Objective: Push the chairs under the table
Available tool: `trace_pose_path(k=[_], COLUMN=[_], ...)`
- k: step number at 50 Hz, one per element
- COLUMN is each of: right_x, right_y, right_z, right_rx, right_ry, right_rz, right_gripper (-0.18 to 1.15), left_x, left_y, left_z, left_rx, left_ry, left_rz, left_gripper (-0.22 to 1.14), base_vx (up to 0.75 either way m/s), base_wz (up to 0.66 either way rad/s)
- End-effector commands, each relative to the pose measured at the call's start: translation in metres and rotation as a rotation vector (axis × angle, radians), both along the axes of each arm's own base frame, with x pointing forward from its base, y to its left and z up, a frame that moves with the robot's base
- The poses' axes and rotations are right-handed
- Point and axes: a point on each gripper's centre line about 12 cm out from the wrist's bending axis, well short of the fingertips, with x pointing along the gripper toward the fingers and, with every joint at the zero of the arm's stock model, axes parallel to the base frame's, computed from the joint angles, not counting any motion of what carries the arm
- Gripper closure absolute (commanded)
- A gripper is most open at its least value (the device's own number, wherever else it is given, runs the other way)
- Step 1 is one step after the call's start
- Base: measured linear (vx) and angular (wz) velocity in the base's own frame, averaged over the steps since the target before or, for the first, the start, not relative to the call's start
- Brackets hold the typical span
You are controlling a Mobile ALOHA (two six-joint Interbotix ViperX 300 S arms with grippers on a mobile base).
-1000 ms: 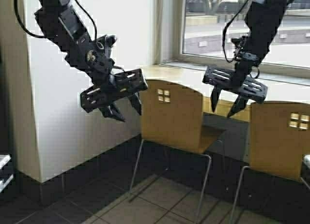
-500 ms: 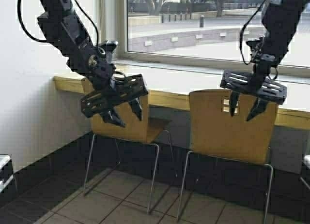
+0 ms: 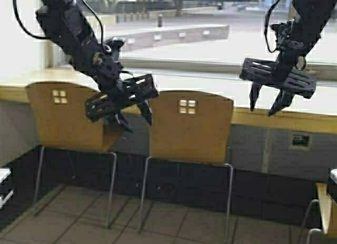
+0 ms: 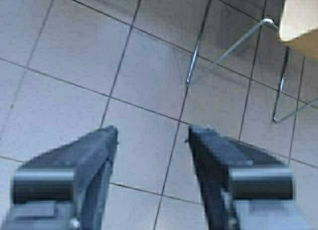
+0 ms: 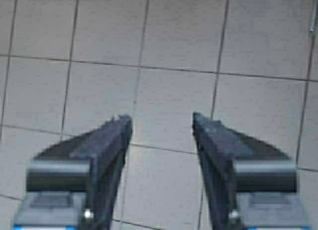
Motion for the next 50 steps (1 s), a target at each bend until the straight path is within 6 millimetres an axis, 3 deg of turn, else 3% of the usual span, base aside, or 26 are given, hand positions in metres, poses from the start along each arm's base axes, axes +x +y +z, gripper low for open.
trace_pose_path(k=[1,10,21,34,42,50], right_x=[0.007,0.017,0.012,0.018,0.022,0.022], right_y=[0.007,0.011,0.017,0.028,0.038,0.043], right_z=[0.011,-0.001,-0.017,-0.021,-0.024,-0.03], right_rx=[0.01,0.008,0.006,0.046,0.115,0.239], right_ry=[-0.048,-0.035,0.009,0.016,0.027,0.033], right_rz=[0.007,0.008,0.013,-0.018,-0.101,-0.314], right_gripper=[0.18,0.18,0.18,0.18,0.18,0.18], left_x=[0.004,0.007,0.008,0.011,0.016,0.03], left_y=[-0.005,-0.002,-0.003,-0.006,-0.007,-0.01], left_z=[0.011,0.003,-0.003,-0.002,-0.005,-0.011], left_rx=[-0.016,-0.018,-0.029,-0.067,-0.168,-0.352], left_ry=[-0.034,-0.029,-0.027,-0.016,0.028,0.075], left_rz=[-0.01,0.005,0.016,0.05,0.172,0.367], left_gripper=[0.1,0.1,0.1,0.1,0.1,0.09], base_vx=[-0.1,-0.08,-0.06,-0.03,0.01,0.05], base_wz=[-0.49,-0.62,-0.64,-0.44,-0.38,-0.28])
